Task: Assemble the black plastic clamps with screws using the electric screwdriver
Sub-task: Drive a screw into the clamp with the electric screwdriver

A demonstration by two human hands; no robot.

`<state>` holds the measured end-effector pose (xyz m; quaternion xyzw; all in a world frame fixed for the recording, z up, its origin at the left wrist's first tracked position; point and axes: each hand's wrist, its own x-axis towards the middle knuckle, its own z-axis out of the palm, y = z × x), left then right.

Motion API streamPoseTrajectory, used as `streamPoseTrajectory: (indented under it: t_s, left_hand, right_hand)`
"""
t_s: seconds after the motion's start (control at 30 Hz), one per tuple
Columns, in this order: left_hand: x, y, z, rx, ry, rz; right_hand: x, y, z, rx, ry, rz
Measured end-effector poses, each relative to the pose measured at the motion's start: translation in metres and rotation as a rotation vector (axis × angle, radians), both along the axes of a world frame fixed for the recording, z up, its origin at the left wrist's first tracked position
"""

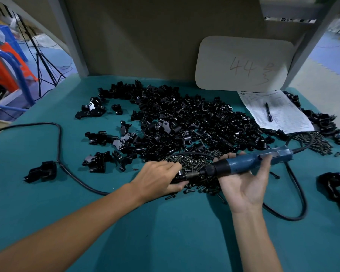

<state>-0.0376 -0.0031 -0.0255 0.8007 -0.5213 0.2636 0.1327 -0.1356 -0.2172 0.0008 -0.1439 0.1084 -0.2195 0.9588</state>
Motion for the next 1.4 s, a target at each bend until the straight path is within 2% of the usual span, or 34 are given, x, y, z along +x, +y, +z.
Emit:
streamPoseTrajectory:
  t_s: [1.0,1.4]
  left_hand:
    - [-0.001,-0.001,0.000,-0.048,-0.017,0.011]
    - [-0.003,0.001,0.007,-0.091,0.088,-0.027]
  right_hand:
    - [0.001,0.002,0.003,0.080,0.087,-0.025]
    - [-0.001,0.008,0.014,-0.001,0.016,0.013]
